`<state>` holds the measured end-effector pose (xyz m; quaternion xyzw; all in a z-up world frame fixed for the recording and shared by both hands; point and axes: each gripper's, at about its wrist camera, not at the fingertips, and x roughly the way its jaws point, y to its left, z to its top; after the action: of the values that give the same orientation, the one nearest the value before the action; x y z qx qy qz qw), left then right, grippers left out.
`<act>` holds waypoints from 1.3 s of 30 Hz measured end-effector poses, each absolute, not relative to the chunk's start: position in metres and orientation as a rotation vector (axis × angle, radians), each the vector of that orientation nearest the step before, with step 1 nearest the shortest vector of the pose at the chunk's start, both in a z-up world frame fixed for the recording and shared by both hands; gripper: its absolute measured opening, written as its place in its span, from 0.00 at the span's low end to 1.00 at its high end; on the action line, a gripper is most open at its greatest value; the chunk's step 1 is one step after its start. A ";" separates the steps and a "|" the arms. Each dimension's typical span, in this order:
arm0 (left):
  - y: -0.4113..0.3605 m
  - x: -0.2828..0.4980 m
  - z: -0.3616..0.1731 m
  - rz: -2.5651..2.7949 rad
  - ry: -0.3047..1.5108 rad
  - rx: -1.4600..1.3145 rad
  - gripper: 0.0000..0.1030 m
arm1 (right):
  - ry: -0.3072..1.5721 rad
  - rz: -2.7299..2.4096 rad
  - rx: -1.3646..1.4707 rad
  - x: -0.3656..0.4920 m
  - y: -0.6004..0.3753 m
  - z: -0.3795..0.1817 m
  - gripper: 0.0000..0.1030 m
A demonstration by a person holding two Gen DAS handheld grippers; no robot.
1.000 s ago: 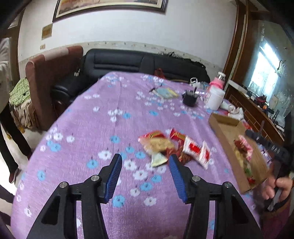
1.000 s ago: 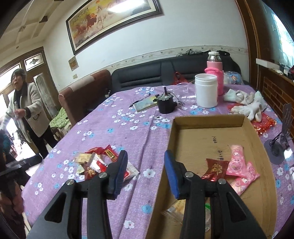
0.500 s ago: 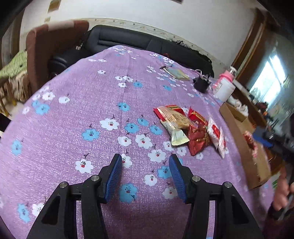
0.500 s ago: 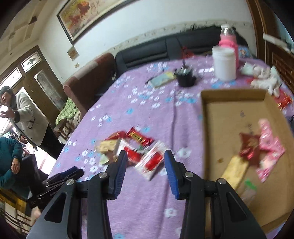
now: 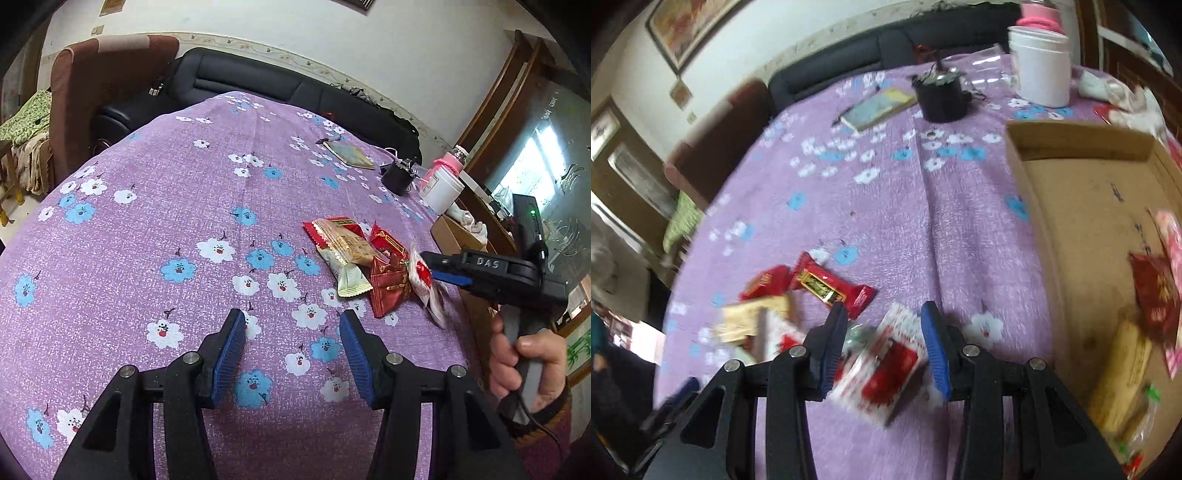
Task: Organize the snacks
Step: 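Withdraw both grippers from the tray back toward the snack pile, then grasp a white-and-red candy packet with the right gripper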
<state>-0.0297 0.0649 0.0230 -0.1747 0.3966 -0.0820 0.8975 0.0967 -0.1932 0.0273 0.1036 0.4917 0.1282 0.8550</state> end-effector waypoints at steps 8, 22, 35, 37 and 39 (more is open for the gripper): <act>0.066 -0.030 0.024 -0.175 0.812 -0.365 0.55 | 1.053 0.550 0.138 0.048 -0.165 0.043 0.39; 0.065 -0.030 0.025 -0.176 0.809 -0.358 0.55 | 1.031 0.381 -0.079 0.049 -0.197 0.027 0.40; 0.046 -0.037 0.036 -0.223 0.780 -0.272 0.55 | 1.016 0.437 -0.150 0.026 -0.190 0.022 0.19; 0.026 -0.039 0.041 -0.266 0.792 -0.192 0.55 | 0.996 0.433 -0.103 0.027 -0.197 0.027 0.19; 0.007 -0.042 0.046 -0.316 0.798 -0.142 0.55 | 0.983 0.429 -0.072 0.030 -0.202 0.032 0.19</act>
<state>-0.0415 0.0070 0.0461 -0.0686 0.3867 -0.1529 0.9068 0.0301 -0.2020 0.0315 -0.0343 0.4681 0.2045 0.8590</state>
